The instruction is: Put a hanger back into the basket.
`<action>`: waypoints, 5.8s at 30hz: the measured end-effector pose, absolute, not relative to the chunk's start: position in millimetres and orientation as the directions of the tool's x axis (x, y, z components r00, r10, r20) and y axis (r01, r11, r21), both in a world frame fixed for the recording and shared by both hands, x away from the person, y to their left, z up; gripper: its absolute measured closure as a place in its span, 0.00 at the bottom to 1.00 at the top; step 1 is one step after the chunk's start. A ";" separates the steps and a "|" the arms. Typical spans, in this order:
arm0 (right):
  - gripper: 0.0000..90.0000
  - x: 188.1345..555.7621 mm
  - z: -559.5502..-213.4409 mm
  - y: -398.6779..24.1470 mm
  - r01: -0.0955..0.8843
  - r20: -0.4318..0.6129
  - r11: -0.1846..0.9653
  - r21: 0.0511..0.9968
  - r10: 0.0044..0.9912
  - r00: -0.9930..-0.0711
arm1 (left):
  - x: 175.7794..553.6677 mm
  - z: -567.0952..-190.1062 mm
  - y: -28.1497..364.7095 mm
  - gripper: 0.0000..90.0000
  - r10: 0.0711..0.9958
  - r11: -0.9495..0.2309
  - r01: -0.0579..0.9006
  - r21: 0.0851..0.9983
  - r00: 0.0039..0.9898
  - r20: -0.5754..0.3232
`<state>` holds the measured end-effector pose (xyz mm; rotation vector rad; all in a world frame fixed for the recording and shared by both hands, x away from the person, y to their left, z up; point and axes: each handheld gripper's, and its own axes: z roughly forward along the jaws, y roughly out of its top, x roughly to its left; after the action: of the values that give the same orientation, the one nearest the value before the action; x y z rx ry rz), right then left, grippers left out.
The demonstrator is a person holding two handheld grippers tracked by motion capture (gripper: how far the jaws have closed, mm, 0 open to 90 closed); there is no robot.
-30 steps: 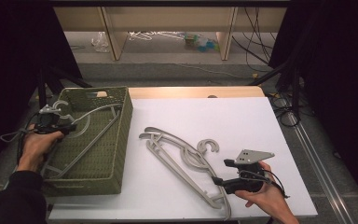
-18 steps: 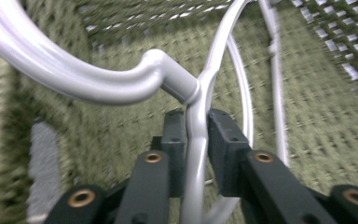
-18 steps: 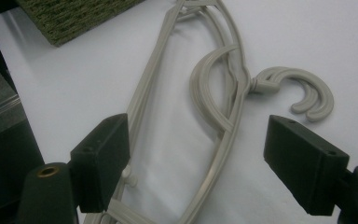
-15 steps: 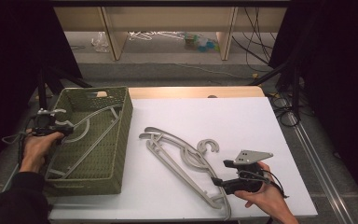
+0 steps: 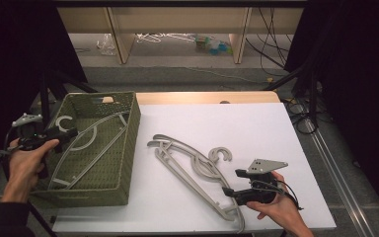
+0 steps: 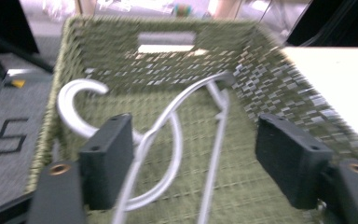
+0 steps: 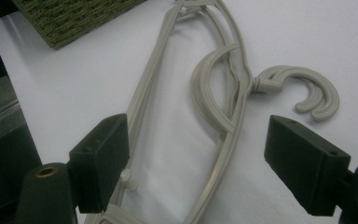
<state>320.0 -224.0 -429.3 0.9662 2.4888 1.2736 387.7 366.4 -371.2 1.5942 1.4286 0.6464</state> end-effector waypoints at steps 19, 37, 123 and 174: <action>0.22 321.5 -434.9 -225.8 0.486 0.159 0.361 0.796 0.650 -0.743 | 304.1 -375.4 218.1 0.19 0.796 -0.129 0.311 0.942 0.599 -0.089; 0.21 324.9 -440.8 -224.0 0.487 0.138 0.378 0.788 0.661 -0.737 | 274.2 -420.9 157.2 0.18 0.724 -0.158 0.309 0.938 0.683 -0.103; 0.92 361.5 -414.4 -212.7 0.518 0.173 0.511 0.686 0.577 -0.799 | 274.6 -429.6 162.0 0.18 0.713 -0.160 0.305 0.939 0.693 -0.104; 0.92 334.9 -405.4 -203.6 0.262 0.053 0.701 0.663 0.305 -0.951 | 344.8 -414.0 70.5 0.51 0.390 -0.501 0.328 0.801 0.912 -0.129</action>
<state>334.9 -203.6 -405.4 0.4742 2.8412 1.0923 344.8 70.5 -414.0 2.1365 0.5119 0.0841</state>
